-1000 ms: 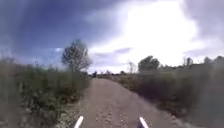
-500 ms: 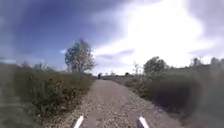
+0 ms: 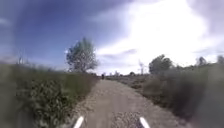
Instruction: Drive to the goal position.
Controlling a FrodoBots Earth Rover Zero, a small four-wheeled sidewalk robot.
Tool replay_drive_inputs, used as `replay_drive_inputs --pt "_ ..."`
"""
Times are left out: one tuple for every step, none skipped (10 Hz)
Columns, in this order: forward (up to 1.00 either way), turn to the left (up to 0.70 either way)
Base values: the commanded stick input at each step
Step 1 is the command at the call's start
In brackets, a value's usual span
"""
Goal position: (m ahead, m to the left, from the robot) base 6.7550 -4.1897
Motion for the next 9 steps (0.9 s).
replay_drive_inputs --pt "1.0 0.0" --pt "1.0 -0.4" --pt "1.0 -0.31" --pt "1.0 -0.12" --pt "1.0 0.0" --pt "1.0 0.0" --pt "1.0 0.0" --pt "1.0 0.0" --pt "1.0 0.0"
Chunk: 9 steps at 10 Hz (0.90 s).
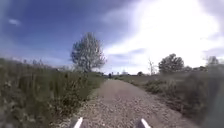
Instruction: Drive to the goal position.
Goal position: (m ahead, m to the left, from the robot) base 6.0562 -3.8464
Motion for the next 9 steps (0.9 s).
replay_drive_inputs --pt "1.0 0.0" --pt "1.0 -0.16" --pt "1.0 -0.36" --pt "1.0 -0.4" --pt "1.0 -0.26" --pt "1.0 -0.11" --pt "1.0 -0.01" --pt "1.0 0.0" --pt "1.0 0.0"
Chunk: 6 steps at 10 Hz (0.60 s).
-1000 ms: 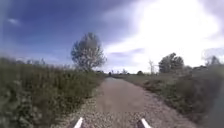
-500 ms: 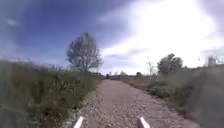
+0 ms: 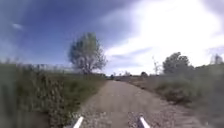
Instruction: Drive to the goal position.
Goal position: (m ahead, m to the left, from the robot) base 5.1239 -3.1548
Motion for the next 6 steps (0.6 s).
replay_drive_inputs --pt "1.0 0.0" --pt "1.0 -0.2" --pt "1.0 -0.4" --pt "1.0 -0.18" --pt "1.0 0.0" --pt "1.0 0.0"
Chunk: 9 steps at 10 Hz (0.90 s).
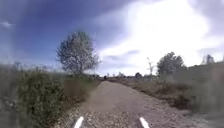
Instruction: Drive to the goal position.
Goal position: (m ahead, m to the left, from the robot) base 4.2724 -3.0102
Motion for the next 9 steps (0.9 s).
replay_drive_inputs --pt "1.0 -0.27" --pt "1.0 -0.4" --pt "1.0 -0.13" --pt "1.0 0.0" --pt "1.0 0.0" --pt "1.0 0.0" --pt "1.0 0.0" --pt "1.0 -0.34" --pt "1.0 -0.39"
